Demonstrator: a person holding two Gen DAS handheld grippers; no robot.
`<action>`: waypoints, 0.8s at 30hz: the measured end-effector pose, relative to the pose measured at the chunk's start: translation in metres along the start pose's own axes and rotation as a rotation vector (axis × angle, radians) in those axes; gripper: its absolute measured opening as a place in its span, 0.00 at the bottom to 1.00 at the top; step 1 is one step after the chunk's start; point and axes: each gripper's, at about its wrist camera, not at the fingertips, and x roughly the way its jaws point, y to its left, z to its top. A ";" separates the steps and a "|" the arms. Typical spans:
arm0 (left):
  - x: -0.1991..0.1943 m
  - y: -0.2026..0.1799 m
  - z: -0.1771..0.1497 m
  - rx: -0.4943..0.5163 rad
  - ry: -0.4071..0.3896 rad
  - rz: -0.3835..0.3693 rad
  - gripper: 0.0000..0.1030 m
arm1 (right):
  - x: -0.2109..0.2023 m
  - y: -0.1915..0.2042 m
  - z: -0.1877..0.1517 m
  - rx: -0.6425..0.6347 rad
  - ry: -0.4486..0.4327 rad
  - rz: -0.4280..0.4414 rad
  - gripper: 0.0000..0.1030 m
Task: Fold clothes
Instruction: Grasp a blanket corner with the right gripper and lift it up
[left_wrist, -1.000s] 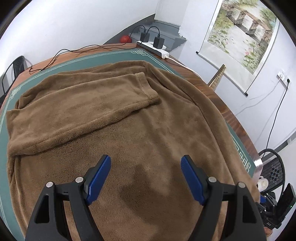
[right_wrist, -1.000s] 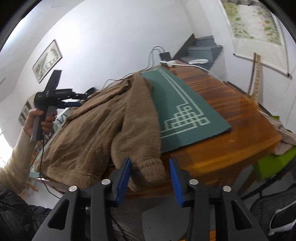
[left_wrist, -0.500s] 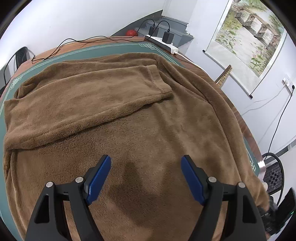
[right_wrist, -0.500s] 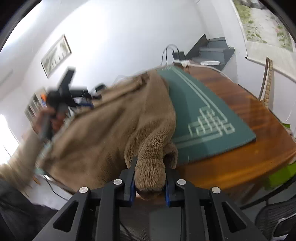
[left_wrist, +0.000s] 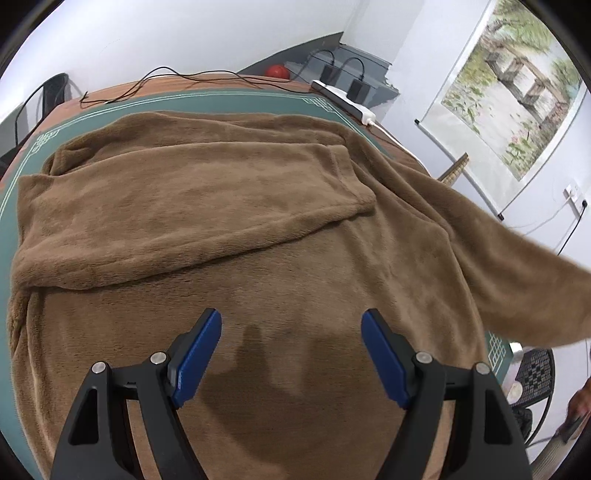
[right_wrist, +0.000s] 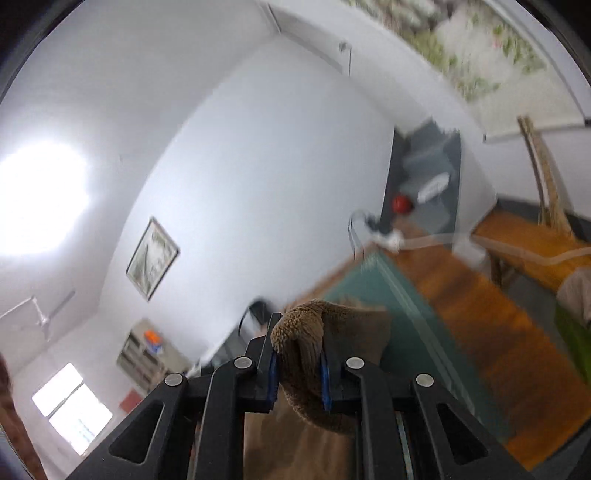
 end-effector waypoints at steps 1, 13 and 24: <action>-0.001 0.004 0.000 -0.006 -0.003 -0.003 0.79 | 0.001 0.005 0.007 -0.006 -0.025 0.002 0.18; -0.018 0.017 -0.004 -0.012 -0.043 -0.070 0.79 | 0.093 0.104 0.009 -0.201 0.061 0.124 0.18; -0.019 0.033 -0.015 -0.042 -0.028 -0.071 0.79 | 0.264 0.133 -0.171 -0.365 0.581 0.121 0.22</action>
